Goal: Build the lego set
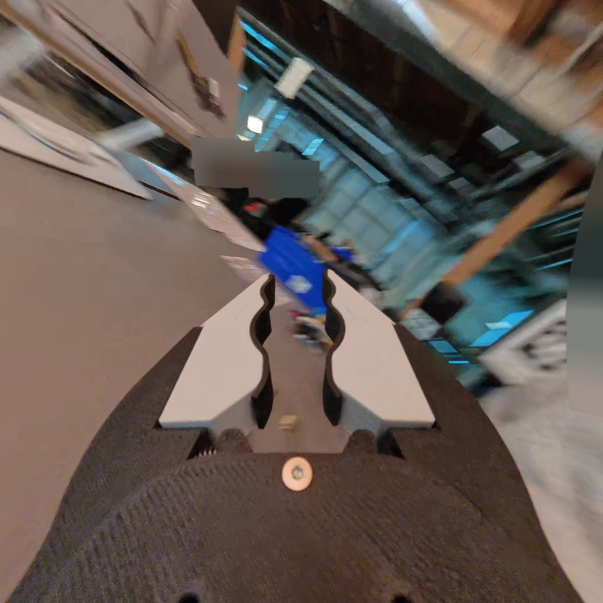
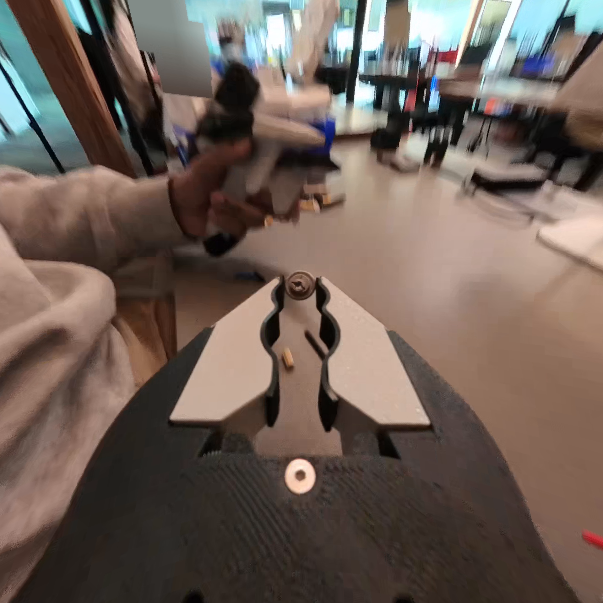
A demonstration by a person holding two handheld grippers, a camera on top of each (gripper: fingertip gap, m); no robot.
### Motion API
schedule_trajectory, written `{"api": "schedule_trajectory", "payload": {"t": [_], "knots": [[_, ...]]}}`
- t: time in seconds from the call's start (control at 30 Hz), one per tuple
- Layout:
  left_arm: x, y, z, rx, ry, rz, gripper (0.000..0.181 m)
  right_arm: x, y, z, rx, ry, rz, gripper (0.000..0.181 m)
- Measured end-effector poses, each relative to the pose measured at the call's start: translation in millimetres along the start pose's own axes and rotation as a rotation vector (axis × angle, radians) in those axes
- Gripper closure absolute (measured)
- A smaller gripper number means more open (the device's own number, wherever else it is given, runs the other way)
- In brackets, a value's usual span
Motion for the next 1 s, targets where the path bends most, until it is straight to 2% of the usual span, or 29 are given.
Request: {"api": "schedule_trajectory", "payload": {"t": [0.03,0.1,0.13,0.27,0.43,0.57,1.0], "knots": [[11,-5,5,-0.033,0.164,0.131,0.152,-3,3,-12,0.092,0.019,0.005,0.163],[30,-13,19,-0.133,0.464,0.374,0.145,-10,10,-32,0.261,0.066,0.028,0.164],[37,-18,27,-0.184,0.536,0.444,0.142,-12,13,-40,0.329,0.085,0.043,0.164],[61,-34,64,-0.373,0.499,0.473,0.129,-18,20,-56,0.486,0.060,0.026,0.164],[73,-43,79,-0.403,0.533,0.521,0.131,-23,17,-57,0.508,0.001,-0.055,0.164],[70,-44,82,-0.404,0.579,0.545,0.145,-25,14,-55,0.488,0.012,-0.065,0.164],[69,-40,78,-0.393,0.595,0.587,0.158,-27,10,-52,0.473,0.002,-0.095,0.164]]}}
Point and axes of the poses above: each gripper's, where its closed fingertips meet, y back along the fingers, z out of its underside, x = y × z across the jaws, the point moved 6 cm from there along y, back along the fingers, and after that the axes turned 8 degrees about y, right-handed, at the moved point
